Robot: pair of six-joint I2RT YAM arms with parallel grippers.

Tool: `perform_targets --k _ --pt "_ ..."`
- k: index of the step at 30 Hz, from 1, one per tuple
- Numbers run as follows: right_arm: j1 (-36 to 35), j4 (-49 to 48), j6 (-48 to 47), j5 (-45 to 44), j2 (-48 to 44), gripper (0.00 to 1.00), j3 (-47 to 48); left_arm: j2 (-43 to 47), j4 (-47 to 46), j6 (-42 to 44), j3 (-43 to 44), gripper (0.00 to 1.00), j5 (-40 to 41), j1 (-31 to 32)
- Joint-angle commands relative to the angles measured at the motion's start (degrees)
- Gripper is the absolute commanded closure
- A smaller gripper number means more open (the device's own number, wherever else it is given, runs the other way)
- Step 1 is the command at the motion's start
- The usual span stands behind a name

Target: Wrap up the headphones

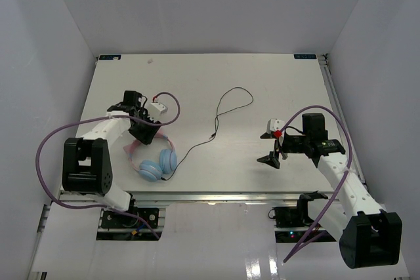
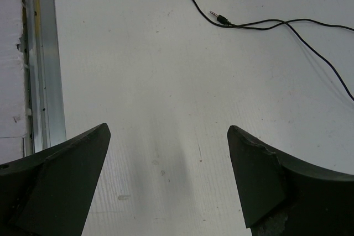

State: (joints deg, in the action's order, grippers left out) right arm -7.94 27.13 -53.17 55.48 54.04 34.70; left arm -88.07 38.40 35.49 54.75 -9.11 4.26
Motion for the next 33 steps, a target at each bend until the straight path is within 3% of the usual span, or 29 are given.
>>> perform_targets --k 1,5,15,16,17,18,27,31,33 --pt "0.9 0.9 -0.9 2.0 -0.8 0.07 0.4 -6.2 -2.2 1.1 3.0 0.42 1.4 -1.1" --pt "2.1 0.9 -0.8 2.4 -1.8 0.07 0.3 -8.5 -2.1 0.9 4.3 0.55 1.9 -1.3" --pt "2.5 1.2 -0.8 3.1 -2.0 0.07 0.5 -3.9 -7.4 -1.4 -4.8 0.52 -0.1 -1.2" --pt "2.5 1.2 -0.8 3.1 -2.0 0.07 0.5 -3.7 -7.6 -1.8 -5.0 0.56 -0.6 -1.2" --pt "2.6 1.2 -0.8 3.1 -2.0 0.07 0.5 -3.6 -7.9 -3.0 -4.8 0.7 -0.7 -1.2" --pt "2.6 1.2 -0.8 3.0 -2.2 0.07 0.5 -3.7 -8.7 -6.1 -4.1 1.0 -0.1 -1.2" --pt "4.1 1.1 -0.7 2.9 -3.0 0.07 -0.2 -3.5 -7.0 -25.5 5.1 0.96 -6.6 -1.1" --pt "4.1 -0.3 2.8 3.0 -2.2 0.05 0.2 0.3 -5.9 -40.8 7.9 1.0 -8.9 -1.1" --pt "4.1 -0.7 3.7 3.5 -2.0 0.05 1.4 3.7 -7.2 -44.6 6.2 1.0 -11.6 -1.1"
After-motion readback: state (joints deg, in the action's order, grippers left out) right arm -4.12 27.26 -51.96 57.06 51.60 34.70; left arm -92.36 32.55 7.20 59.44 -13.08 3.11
